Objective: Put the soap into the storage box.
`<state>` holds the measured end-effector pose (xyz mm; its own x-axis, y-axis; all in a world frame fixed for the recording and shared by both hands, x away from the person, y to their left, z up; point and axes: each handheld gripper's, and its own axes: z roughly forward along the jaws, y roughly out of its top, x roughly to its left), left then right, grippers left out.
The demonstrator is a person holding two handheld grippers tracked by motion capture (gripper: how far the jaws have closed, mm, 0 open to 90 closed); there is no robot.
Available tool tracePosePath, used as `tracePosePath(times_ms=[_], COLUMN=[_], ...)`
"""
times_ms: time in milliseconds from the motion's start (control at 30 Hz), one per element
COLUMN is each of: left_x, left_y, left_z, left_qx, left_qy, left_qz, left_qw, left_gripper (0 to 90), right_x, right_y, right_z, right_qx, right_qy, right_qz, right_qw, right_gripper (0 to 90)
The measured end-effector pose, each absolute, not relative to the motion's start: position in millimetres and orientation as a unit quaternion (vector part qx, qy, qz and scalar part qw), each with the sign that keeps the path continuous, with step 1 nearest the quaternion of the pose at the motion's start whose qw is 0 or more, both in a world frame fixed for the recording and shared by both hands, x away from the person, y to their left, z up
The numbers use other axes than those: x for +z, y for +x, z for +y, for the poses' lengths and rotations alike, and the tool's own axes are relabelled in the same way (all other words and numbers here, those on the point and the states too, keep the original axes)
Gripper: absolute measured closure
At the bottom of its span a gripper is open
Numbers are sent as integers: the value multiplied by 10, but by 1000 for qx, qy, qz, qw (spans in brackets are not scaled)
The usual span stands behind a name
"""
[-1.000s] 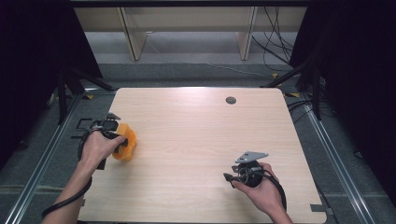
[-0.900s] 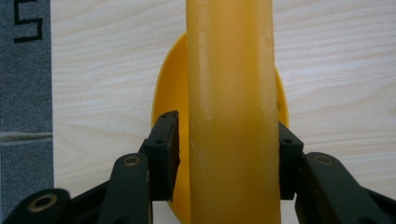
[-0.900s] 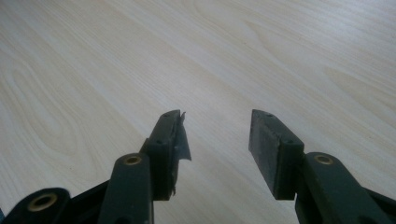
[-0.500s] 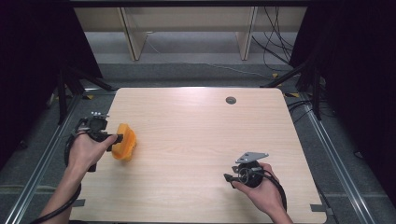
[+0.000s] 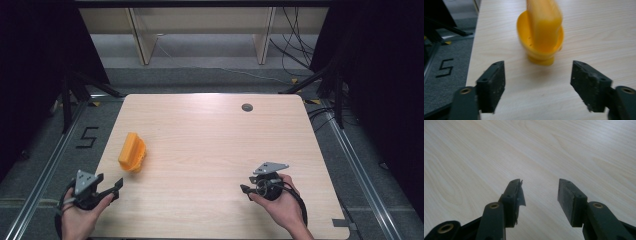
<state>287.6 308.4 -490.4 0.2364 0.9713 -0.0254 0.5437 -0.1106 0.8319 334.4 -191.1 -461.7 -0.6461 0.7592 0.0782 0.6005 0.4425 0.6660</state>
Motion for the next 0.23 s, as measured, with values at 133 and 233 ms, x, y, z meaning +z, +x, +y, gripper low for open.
tracePosePath(times_ms=[133, 233], left_x=[-4893, -4935], left_y=[2896, 2921], left_z=[3030, 2965], left_qx=[289, 274], left_qy=[691, 697], left_qz=[522, 512], left_qw=[409, 421], left_gripper=[292, 283], right_x=[-4592, -4612], right_y=[3340, 3345], right_z=[-1918, -1922], right_qx=[348, 344], right_qy=[406, 405], right_qz=[836, 839], right_qw=[119, 120], right_gripper=[538, 537])
